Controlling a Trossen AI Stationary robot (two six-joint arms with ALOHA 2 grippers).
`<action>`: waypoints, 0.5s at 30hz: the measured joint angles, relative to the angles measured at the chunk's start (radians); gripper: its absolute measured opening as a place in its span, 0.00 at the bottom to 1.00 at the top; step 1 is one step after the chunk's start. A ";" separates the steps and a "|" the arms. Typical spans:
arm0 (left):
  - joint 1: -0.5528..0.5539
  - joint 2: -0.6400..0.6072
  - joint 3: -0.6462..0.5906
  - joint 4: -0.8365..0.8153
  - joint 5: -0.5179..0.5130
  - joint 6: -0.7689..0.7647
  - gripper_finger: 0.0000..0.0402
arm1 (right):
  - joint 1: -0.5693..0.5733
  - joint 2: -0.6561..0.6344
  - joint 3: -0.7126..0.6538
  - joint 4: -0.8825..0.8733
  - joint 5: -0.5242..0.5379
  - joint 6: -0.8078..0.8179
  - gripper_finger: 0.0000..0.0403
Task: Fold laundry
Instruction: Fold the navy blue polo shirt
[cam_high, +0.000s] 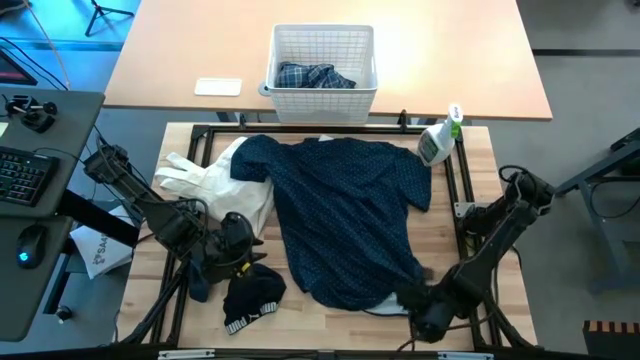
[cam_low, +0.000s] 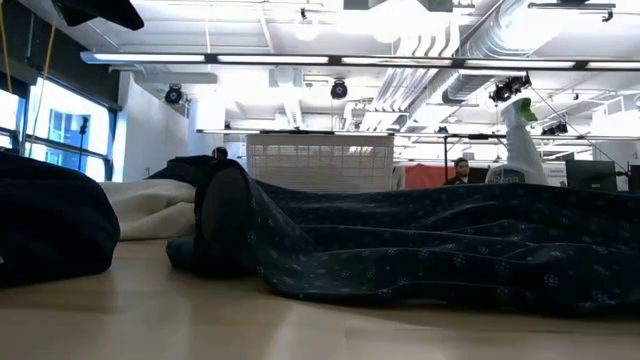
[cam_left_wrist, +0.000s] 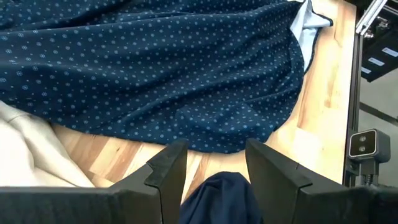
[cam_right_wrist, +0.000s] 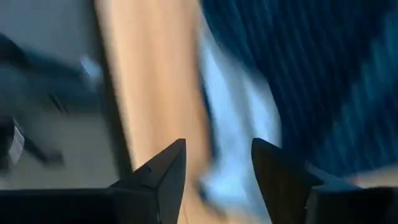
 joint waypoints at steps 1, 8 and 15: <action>0.000 0.000 0.000 0.000 0.000 0.000 0.38 | 0.000 0.006 -0.012 0.075 0.057 -0.030 0.45; 0.000 0.000 0.000 0.002 0.000 -0.001 0.38 | -0.088 0.159 -0.062 0.200 0.079 -0.174 0.33; 0.002 0.000 0.000 0.003 0.009 -0.001 0.38 | -0.169 0.298 -0.047 0.267 -0.055 -0.498 0.22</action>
